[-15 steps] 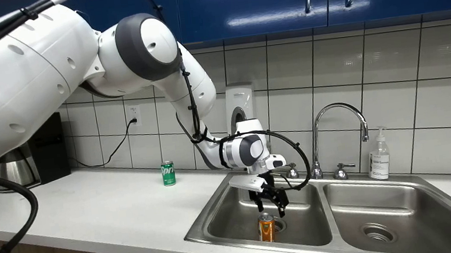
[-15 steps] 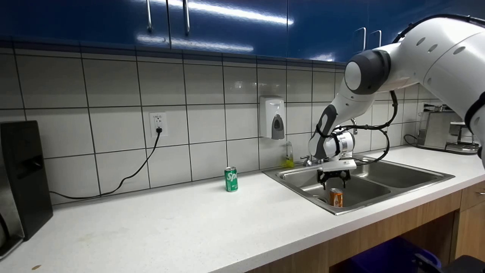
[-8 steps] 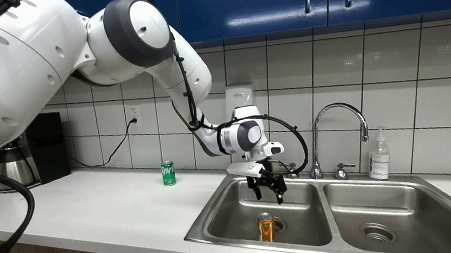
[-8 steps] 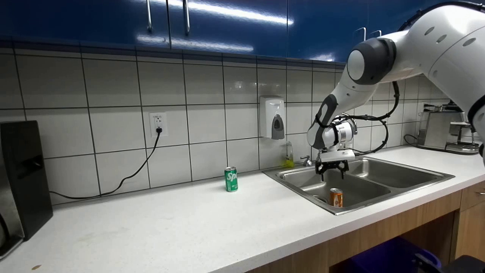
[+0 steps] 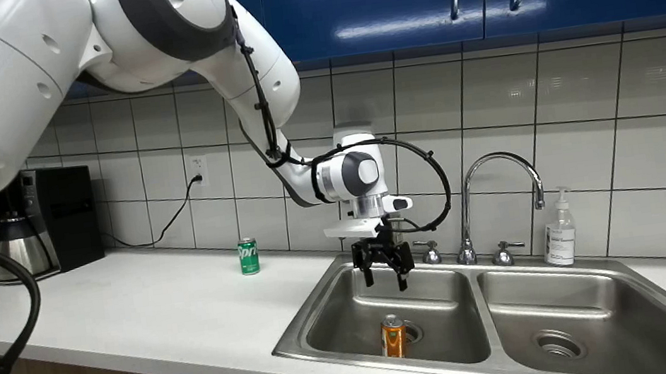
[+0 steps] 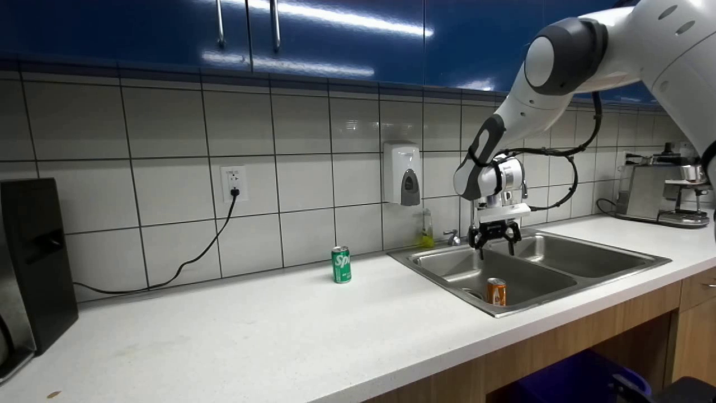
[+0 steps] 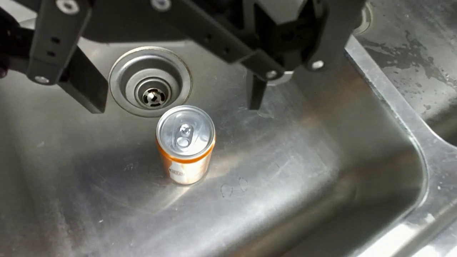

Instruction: Place the orange can in the left sink

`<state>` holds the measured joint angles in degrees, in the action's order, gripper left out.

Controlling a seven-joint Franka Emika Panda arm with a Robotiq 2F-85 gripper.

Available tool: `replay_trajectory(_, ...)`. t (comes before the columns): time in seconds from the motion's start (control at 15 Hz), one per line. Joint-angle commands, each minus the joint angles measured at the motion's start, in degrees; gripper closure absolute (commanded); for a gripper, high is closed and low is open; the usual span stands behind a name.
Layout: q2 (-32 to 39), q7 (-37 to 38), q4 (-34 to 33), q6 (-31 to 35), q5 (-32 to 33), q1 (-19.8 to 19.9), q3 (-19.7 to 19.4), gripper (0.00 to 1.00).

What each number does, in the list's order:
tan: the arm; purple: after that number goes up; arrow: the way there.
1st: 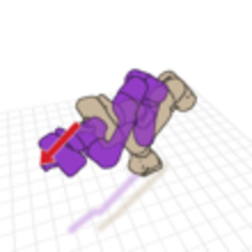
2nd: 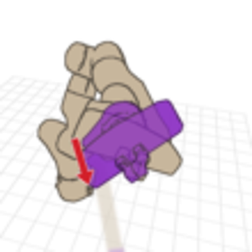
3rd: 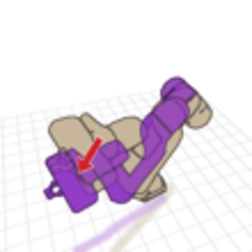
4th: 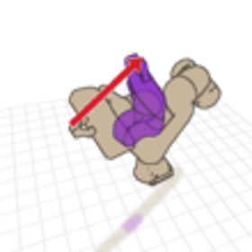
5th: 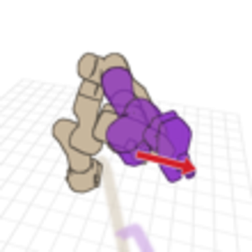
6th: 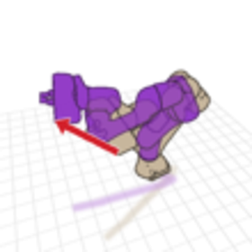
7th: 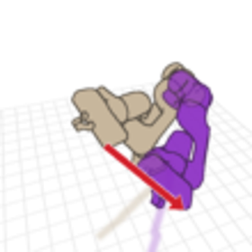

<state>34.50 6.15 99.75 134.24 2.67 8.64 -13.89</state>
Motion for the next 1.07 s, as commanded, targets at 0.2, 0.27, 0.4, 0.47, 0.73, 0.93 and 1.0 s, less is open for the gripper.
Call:
replay_trajectory(0.2, -10.3, -5.9, 9.9, -3.1, 1.1, 0.7, 2.2, 0.0)
replay_trajectory(0.27, -11.4, -6.8, 11.3, -2.7, 1.0, 0.7, 2.5, 0.0)
replay_trajectory(0.4, -13.9, -8.8, 14.3, -2.4, 1.1, 0.6, 3.2, 0.0)
replay_trajectory(0.47, -15.1, -9.9, 15.9, -2.4, 1.2, 0.5, 3.6, 0.0)
replay_trajectory(0.73, -19.9, -15.4, 21.8, -1.6, 0.6, 0.2, 6.0, 0.0)
replay_trajectory(0.93, -23.2, -20.1, 25.6, -1.6, -0.2, -0.1, 8.1, 0.0)
replay_trajectory(1.0, -24.1, -21.4, 26.5, -1.6, -0.4, -0.3, 8.7, 0.0)
